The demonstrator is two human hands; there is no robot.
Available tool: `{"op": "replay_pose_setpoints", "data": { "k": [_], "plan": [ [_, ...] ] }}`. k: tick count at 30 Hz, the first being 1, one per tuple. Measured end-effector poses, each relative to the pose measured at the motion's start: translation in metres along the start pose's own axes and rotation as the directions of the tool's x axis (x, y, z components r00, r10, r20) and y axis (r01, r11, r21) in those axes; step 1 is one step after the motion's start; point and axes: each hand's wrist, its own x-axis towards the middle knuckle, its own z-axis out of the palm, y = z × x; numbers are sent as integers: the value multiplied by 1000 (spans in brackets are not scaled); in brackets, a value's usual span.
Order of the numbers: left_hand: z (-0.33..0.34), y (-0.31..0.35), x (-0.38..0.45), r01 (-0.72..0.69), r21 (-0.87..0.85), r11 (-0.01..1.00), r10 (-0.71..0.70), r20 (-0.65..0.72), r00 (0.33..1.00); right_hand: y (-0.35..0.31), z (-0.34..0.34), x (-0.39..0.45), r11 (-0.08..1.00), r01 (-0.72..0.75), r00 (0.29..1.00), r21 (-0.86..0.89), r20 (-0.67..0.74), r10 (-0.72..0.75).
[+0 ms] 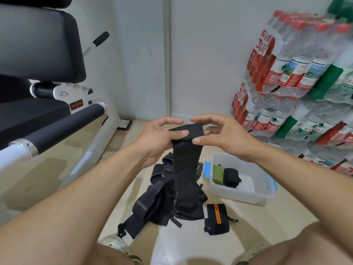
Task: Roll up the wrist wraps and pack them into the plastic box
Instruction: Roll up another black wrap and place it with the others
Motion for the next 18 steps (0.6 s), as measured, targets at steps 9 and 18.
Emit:
{"op": "replay_pose_setpoints", "data": {
  "k": [9, 18],
  "plan": [
    [3, -3, 2, -61, 67, 996, 61, 0, 998, 6, 4, 1, 999, -45, 998, 20, -44, 46],
    [1, -5, -1, 56, 163, 985, -80, 146, 986, 10, 6, 9, 999, 40, 974, -18, -223, -43]
  ]
}}
